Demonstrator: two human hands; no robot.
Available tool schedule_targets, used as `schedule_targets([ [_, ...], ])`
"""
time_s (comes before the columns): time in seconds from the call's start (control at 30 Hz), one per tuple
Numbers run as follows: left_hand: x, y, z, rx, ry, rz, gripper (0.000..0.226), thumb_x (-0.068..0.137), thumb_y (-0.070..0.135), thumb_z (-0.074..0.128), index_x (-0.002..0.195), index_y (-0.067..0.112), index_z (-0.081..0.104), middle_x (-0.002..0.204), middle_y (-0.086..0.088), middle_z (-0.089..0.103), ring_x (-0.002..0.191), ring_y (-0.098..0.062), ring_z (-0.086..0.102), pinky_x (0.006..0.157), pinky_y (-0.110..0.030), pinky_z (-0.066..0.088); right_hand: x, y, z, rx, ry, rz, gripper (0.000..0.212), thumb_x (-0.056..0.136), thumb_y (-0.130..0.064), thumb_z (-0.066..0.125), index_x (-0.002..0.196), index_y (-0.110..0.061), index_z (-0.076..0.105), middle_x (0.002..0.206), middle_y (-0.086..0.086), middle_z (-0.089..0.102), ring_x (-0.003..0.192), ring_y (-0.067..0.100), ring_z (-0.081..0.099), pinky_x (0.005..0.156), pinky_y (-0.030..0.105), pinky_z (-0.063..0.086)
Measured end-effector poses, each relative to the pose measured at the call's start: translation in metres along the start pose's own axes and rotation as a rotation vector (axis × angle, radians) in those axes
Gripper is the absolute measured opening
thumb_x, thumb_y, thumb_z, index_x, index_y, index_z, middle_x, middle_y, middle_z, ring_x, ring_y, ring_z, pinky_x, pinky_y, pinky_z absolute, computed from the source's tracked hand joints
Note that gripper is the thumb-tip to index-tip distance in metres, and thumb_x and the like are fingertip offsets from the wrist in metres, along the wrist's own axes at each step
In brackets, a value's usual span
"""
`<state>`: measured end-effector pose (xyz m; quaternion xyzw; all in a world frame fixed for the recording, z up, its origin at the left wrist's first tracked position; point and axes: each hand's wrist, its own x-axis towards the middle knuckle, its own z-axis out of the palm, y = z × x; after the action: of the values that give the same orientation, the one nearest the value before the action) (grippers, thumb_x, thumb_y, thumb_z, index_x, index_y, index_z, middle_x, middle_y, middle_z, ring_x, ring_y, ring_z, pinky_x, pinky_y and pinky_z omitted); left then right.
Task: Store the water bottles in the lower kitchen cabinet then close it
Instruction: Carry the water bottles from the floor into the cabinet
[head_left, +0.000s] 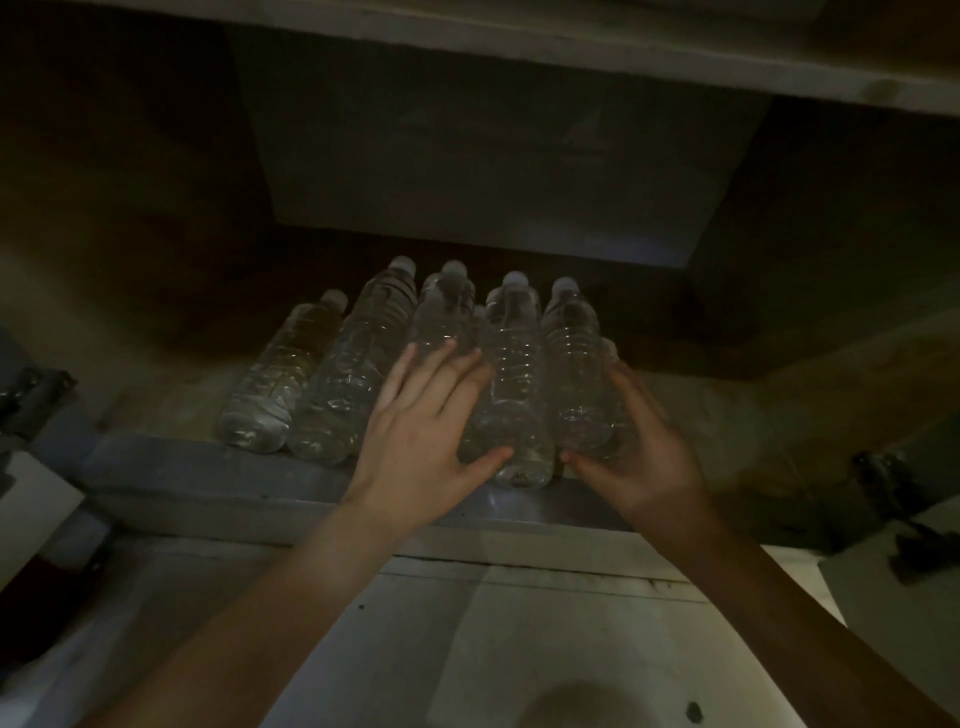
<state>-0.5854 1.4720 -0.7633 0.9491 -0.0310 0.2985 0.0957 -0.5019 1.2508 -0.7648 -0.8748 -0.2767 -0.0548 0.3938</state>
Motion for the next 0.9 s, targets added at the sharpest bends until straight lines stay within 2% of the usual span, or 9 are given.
schedule_targets([
  [0.1, -0.008, 0.006, 0.006, 0.062, -0.020, -0.021, 0.083, 0.074, 0.060, 0.069, 0.137, 0.010, 0.050, 0.138, -0.004, 0.055, 0.140, -0.023, 0.038, 0.121, -0.051, 0.012, -0.010, 0.017, 0.003, -0.039, 0.024, 0.040, 0.090, 0.073, -0.045, 0.080, 0.149, -0.027, 0.035, 0.149, -0.004, 0.045, 0.135, 0.015, 0.045, 0.106, 0.042, 0.047],
  [0.23, -0.009, 0.008, 0.013, 0.082, -0.004, -0.054, 0.089, 0.070, 0.064, 0.070, 0.137, 0.009, 0.050, 0.137, -0.004, 0.055, 0.139, -0.023, 0.036, 0.120, -0.052, 0.011, -0.018, 0.036, 0.009, -0.023, 0.048, 0.070, 0.084, 0.072, -0.033, 0.084, 0.144, -0.018, 0.044, 0.145, 0.001, 0.051, 0.129, 0.017, 0.051, 0.105, 0.029, 0.046],
  [0.37, -0.008, 0.010, 0.017, 0.094, 0.030, -0.075, 0.092, 0.065, 0.064, 0.074, 0.135, 0.008, 0.052, 0.135, -0.004, 0.056, 0.138, -0.023, 0.038, 0.119, -0.054, 0.014, -0.022, 0.043, 0.016, 0.035, 0.064, 0.080, 0.091, 0.069, -0.023, 0.088, 0.147, -0.016, 0.042, 0.153, 0.002, 0.041, 0.140, 0.015, 0.039, 0.114, 0.032, 0.037],
  [0.5, -0.008, 0.010, 0.019, 0.091, 0.033, -0.096, 0.093, 0.064, 0.063, 0.075, 0.135, 0.009, 0.051, 0.136, -0.003, 0.055, 0.138, -0.021, 0.037, 0.119, -0.052, 0.014, -0.022, 0.044, 0.023, 0.048, 0.123, 0.065, 0.088, 0.069, -0.019, 0.088, 0.146, -0.015, 0.044, 0.153, 0.000, 0.041, 0.141, 0.011, 0.037, 0.115, 0.030, 0.034],
  [0.9, -0.004, 0.014, 0.022, 0.102, 0.043, -0.137, 0.093, 0.063, 0.059, 0.077, 0.136, 0.009, 0.051, 0.138, -0.002, 0.054, 0.136, -0.021, 0.039, 0.118, -0.050, 0.015, -0.014, 0.049, 0.029, 0.038, 0.187, -0.001, 0.082, 0.070, -0.019, 0.087, 0.142, -0.008, 0.048, 0.147, 0.008, 0.049, 0.137, 0.019, 0.044, 0.111, 0.043, 0.042],
])
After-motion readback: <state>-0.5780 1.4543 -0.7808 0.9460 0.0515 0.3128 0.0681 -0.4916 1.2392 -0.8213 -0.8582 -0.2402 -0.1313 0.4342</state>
